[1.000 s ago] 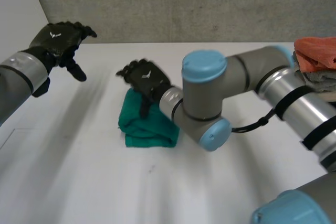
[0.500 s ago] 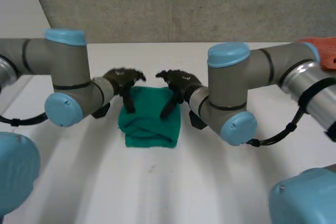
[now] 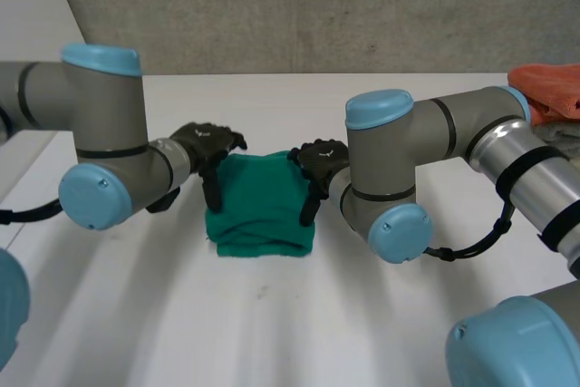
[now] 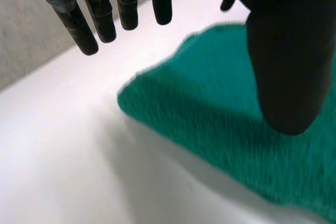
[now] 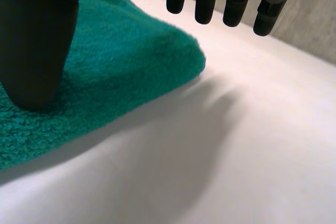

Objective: Fold the laundry.

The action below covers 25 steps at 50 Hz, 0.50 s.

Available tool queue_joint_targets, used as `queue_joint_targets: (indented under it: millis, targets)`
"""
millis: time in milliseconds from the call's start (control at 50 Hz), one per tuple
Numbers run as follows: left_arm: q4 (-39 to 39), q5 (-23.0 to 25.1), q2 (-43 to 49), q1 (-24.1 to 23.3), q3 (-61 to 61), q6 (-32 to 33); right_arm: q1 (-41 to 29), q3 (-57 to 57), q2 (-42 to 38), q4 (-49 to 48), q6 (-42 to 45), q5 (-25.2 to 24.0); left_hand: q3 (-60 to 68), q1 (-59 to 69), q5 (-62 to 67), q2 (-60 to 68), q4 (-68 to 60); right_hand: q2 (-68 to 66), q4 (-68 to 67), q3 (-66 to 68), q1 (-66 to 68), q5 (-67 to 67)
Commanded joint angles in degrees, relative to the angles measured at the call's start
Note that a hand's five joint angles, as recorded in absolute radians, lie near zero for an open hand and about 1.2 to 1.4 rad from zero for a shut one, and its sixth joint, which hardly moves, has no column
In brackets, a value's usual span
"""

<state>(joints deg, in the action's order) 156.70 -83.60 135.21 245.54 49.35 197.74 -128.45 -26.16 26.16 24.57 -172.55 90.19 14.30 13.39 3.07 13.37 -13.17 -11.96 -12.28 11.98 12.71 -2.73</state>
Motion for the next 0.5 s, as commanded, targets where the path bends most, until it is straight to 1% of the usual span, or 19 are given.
queue_joint_targets:
  millis: [20,80,100,160,180,240,260,320,340,400,420,480,500]
  targets:
    - [1.49,3.69,-5.38,0.03,0.05,-0.25,-3.20,-9.59,7.05,-5.22,5.64,2.62,-4.30,-3.39,-3.07,-3.37,3.17,1.96,2.28,-1.98,-2.71,2.73]
    - [2.64,6.07,-6.71,0.73,0.22,-0.78,-4.26,-13.55,9.34,-7.86,6.79,3.50,-4.30,-3.39,-3.07,-3.37,3.17,1.96,2.28,-1.98,-2.71,2.73]
    - [3.34,7.73,-7.58,1.08,0.40,-1.48,-4.87,-16.26,10.74,-9.70,7.23,4.20,-4.30,-3.39,-3.07,-3.37,3.17,1.96,2.28,-1.98,-2.71,2.73]
    - [4.31,10.73,-8.91,1.52,0.84,-2.80,-5.84,-20.76,12.77,-12.26,7.58,5.08,-4.30,-3.39,-3.07,-3.37,3.17,1.96,2.28,-1.98,-2.71,2.73]
    - [5.18,13.44,-9.78,1.87,1.01,-3.84,-6.63,-23.91,13.91,-13.92,7.58,5.35,-4.30,-3.39,-3.07,-3.37,3.17,1.96,2.28,-1.98,-2.71,2.73]
    - [6.59,18.19,-11.01,2.32,0.93,-5.34,-7.95,-28.41,15.41,-16.92,7.50,5.70,-4.30,-3.39,-3.07,-3.37,3.17,1.96,2.28,-1.98,-2.71,2.73]
    - [7.38,21.43,-11.72,2.58,0.67,-6.39,-8.91,-31.20,16.11,-19.36,7.32,5.87,-4.30,-3.39,-3.07,-3.37,3.17,1.96,2.28,-1.98,-2.71,2.73]
    - [8.18,26.45,-12.42,2.58,-0.04,-7.72,-10.24,-34.83,16.73,-23.33,6.97,6.58,-4.30,-3.39,-3.07,-3.37,3.17,1.96,2.28,-1.98,-2.71,2.73]
    - [8.27,29.69,-12.51,2.49,-0.65,-8.16,-11.11,-36.75,16.73,-26.13,6.88,7.19,-4.30,-3.39,-3.07,-3.37,3.17,1.96,2.28,-1.98,-2.71,2.73]
    - [8.00,34.54,-12.25,2.05,-1.36,-8.78,-12.26,-38.52,16.38,-30.27,6.88,8.07,-4.30,-3.39,-3.07,-3.37,3.17,1.96,2.28,-1.98,-2.71,2.73]
    - [7.65,37.17,-11.90,1.53,-1.62,-8.78,-12.70,-39.31,15.68,-32.20,6.88,8.51,-4.30,-3.39,-3.07,-3.37,3.17,1.96,2.28,-1.98,-2.71,2.73]
    - [6.34,41.05,-11.11,1.00,-1.36,-8.34,-13.14,-40.20,14.89,-34.59,7.41,9.39,-4.30,-3.39,-3.07,-3.37,3.17,1.96,2.28,-1.98,-2.71,2.73]
    - [5.90,41.50,-10.93,0.91,-1.36,-8.16,-13.40,-40.55,14.36,-35.99,7.76,10.00,-4.30,-3.39,-3.07,-3.37,3.17,1.96,2.28,-1.98,-2.71,2.73]
